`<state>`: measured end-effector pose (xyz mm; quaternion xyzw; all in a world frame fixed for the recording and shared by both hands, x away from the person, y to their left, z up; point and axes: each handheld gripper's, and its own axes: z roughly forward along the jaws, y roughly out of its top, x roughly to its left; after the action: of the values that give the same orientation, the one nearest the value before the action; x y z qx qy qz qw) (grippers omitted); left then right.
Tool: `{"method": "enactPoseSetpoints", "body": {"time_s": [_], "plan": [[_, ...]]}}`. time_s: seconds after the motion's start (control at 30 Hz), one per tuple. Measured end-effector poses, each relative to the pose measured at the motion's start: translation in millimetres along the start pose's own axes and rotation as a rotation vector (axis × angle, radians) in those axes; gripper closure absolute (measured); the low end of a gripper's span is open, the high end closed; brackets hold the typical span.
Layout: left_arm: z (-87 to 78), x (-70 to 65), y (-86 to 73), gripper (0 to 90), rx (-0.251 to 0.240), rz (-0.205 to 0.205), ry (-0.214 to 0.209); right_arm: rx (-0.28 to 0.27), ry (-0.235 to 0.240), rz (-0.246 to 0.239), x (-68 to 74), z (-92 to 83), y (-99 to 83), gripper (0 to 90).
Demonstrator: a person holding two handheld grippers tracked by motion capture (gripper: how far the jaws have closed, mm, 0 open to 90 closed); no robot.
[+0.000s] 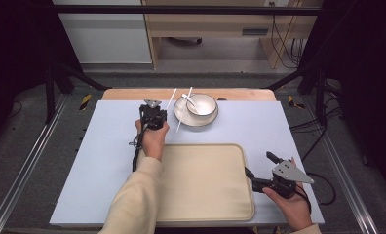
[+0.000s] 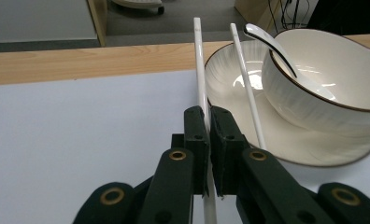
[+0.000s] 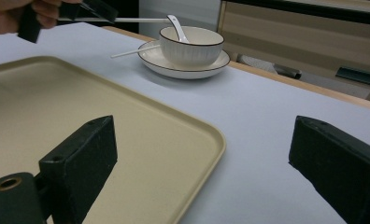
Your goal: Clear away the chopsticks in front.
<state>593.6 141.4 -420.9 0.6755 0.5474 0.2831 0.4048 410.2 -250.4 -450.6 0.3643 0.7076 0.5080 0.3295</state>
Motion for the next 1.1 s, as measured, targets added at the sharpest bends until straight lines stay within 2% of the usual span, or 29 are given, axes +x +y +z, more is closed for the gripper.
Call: {"method": "enactPoseSetpoints", "body": {"time_s": [0.2,0.43,0.7,0.9,1.1], "plan": [[-43.7,4.5,-29.7,85.3,-0.028,-0.052,0.000,-0.002,0.009,-0.003,1.9,0.4,1.0,7.9],[-77.4,8.8,-58.3,85.3,-0.056,-0.076,0.010,-0.005,0.008,0.008,1.6,0.2,1.1,8.0],[-105.6,0.5,-83.1,85.3,-0.089,-0.108,0.016,-0.005,0.005,0.013,1.2,-0.4,1.0,7.9],[-115.4,-6.6,-107.5,85.3,-0.075,-0.109,0.015,-0.004,0.007,0.011,1.8,-0.5,0.8,7.9],[-132.4,-8.8,-118.5,85.3,-0.091,-0.111,0.029,-0.003,0.005,0.012,1.4,-0.1,0.6,7.9]]}}
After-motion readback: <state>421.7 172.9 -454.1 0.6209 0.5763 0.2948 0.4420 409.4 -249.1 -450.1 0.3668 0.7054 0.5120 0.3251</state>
